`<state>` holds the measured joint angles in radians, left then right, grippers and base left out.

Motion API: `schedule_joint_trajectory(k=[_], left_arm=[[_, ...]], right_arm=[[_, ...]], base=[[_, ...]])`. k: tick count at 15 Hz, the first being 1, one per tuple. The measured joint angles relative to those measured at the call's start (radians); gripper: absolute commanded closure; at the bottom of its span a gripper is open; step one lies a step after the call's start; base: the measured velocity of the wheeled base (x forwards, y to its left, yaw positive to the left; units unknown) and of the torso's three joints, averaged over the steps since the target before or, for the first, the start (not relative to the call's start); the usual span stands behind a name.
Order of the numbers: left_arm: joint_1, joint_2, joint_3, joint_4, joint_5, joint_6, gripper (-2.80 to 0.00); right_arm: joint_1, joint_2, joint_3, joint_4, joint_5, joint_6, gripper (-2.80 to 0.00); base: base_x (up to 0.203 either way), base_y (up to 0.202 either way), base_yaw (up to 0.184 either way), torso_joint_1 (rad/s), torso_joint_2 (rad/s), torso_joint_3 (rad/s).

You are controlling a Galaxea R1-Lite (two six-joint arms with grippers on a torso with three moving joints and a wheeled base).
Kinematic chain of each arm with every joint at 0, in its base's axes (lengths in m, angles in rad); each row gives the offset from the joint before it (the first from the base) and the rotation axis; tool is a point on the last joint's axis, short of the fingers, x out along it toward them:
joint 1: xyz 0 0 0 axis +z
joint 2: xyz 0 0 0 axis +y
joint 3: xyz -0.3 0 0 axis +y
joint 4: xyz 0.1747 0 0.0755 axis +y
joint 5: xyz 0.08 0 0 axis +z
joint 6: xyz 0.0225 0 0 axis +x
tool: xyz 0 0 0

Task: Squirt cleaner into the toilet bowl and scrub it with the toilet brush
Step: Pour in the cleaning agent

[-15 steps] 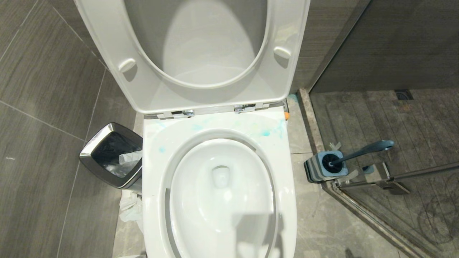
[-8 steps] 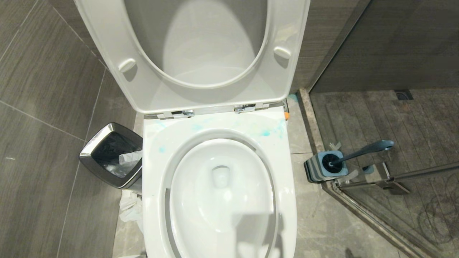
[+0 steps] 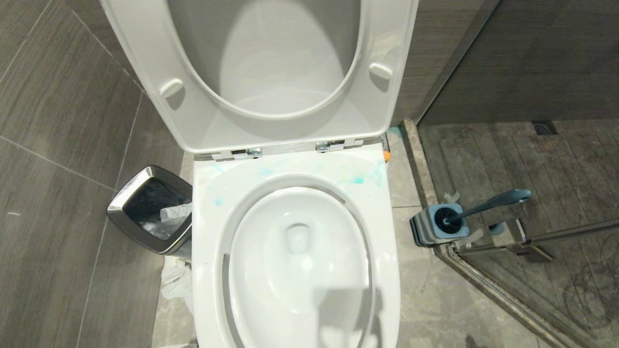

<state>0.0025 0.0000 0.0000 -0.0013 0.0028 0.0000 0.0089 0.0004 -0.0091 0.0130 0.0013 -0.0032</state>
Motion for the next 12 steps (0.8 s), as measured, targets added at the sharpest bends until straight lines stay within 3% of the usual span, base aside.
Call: schedule_joint_trajectory(k=[12], left_arm=[[0.000,0.000,0.000,0.000,0.000,0.002,0.00]], right_arm=[[0.000,0.000,0.001,-0.001,0.000,0.000,0.00]], base=[[0.000,0.000,0.000,0.000,0.00,-0.004]])
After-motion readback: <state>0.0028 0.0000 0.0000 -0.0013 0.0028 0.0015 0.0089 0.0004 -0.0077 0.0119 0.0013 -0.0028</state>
